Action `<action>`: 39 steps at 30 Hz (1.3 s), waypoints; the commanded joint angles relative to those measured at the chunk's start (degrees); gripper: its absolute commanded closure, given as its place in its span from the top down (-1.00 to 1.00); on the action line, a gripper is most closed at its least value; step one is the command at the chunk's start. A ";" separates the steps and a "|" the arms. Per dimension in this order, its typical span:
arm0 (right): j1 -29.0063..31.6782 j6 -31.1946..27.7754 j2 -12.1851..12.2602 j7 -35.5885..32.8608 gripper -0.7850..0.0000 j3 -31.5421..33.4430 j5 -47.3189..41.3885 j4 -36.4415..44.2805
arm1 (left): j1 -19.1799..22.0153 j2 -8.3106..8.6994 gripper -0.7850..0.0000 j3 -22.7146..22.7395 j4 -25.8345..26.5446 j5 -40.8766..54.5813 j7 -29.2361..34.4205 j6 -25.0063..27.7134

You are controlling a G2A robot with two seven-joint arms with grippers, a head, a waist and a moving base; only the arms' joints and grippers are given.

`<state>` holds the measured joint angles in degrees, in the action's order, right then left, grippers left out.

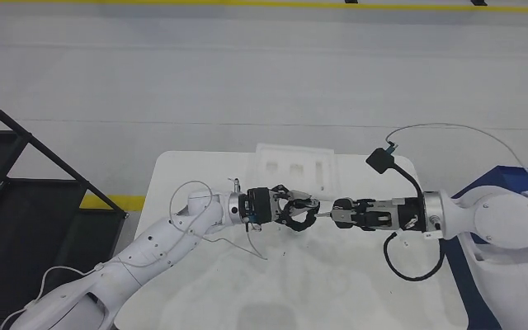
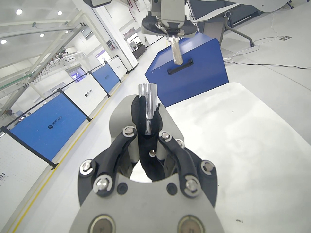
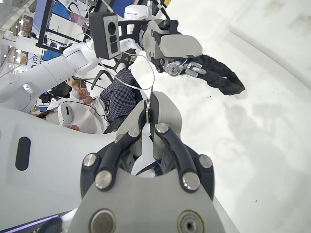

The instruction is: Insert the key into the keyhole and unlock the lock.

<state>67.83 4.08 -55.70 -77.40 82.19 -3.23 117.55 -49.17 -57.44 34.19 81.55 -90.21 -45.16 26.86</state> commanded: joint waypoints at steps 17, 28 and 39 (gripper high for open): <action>-0.44 2.73 0.91 4.82 -1.00 -1.95 7.79 2.18 | -2.19 -0.94 -1.00 2.36 1.36 -4.45 3.33 -2.23; 0.26 3.37 1.46 5.60 -1.00 -2.27 9.43 2.60 | -3.65 -1.23 -1.00 4.48 1.63 -4.69 5.49 -1.71; -0.08 3.51 1.85 6.14 -1.00 -3.06 9.64 1.64 | -4.48 -1.68 -1.00 5.68 2.28 -6.58 5.40 -1.79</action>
<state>67.77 7.61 -53.87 -71.31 79.18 6.40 119.23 -53.58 -59.10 39.78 83.79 -96.74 -39.77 24.99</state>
